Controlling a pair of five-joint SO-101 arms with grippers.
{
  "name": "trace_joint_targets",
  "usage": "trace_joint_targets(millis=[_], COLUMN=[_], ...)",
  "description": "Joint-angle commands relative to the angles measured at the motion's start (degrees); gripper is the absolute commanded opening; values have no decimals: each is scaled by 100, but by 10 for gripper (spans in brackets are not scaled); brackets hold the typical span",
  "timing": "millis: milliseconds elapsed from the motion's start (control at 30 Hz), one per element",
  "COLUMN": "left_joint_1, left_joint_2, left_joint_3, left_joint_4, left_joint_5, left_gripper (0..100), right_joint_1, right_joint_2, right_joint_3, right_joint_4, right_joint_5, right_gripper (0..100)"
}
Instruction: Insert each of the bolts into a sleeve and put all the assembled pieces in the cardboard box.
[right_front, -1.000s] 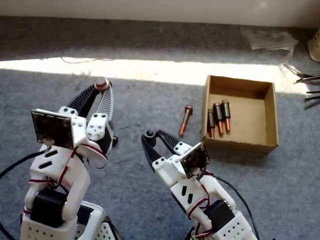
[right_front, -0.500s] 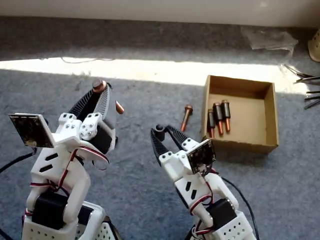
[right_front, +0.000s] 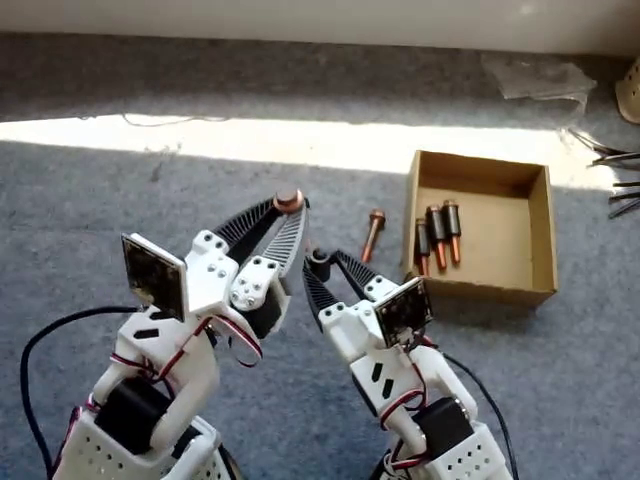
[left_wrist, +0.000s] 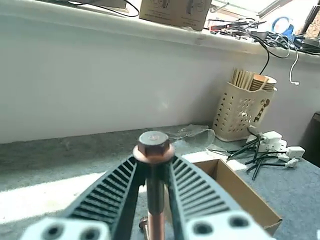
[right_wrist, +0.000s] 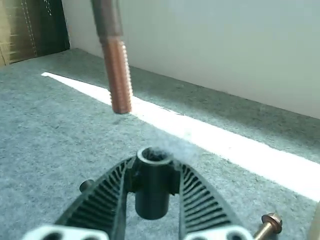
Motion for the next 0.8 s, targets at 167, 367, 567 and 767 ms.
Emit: trace_joint_targets(millis=[167, 367, 567, 767], left_joint_1=[154, 154, 154, 154], left_joint_2=[-22, -22, -48, -31], left_joint_3=[321, 321, 374, 426], left_joint_4=[-554, -554, -545, -554], left_joint_5=[-176, -158, -141, -141], left_gripper=[18, 18, 18, 18], right_joint_1=[48, 48, 48, 48], right_joint_2=[-13, 4, -13, -13], right_joint_3=[629, 629, 629, 629], right_joint_4=[-101, -101, -101, -101], right_joint_5=[475, 501, 527, 527], right_gripper=[4, 4, 4, 4])
